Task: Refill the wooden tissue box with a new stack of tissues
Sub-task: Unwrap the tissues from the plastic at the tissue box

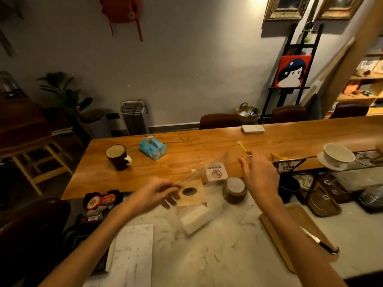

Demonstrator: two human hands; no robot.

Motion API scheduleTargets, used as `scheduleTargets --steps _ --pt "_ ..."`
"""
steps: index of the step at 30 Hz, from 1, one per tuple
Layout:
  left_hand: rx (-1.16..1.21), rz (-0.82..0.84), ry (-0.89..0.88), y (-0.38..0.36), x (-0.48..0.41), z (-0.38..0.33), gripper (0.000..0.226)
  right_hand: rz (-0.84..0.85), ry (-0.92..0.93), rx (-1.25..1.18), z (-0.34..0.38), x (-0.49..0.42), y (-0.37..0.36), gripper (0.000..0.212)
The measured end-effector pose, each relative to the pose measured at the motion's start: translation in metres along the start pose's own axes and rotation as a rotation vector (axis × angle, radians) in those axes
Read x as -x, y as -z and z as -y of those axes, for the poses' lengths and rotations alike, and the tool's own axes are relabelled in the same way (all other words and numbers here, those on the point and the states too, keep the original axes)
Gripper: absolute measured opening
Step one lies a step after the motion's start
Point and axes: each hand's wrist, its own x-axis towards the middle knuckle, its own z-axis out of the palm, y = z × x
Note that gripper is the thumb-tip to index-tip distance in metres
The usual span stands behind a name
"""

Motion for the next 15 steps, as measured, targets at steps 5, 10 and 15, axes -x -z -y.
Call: scheduleTargets --steps 5,10,15 --pt "-0.045 0.215 -0.025 -0.089 0.009 -0.038 0.043 0.657 -0.194 -0.437 0.022 0.015 -0.019 0.085" --pt "0.085 0.051 -0.070 -0.123 -0.012 -0.054 0.046 0.825 0.016 -0.418 0.022 0.006 -0.025 0.054" --pt "0.072 -0.464 -0.045 -0.075 -0.023 -0.010 0.091 1.222 0.289 -0.399 0.015 -0.007 0.015 0.041"
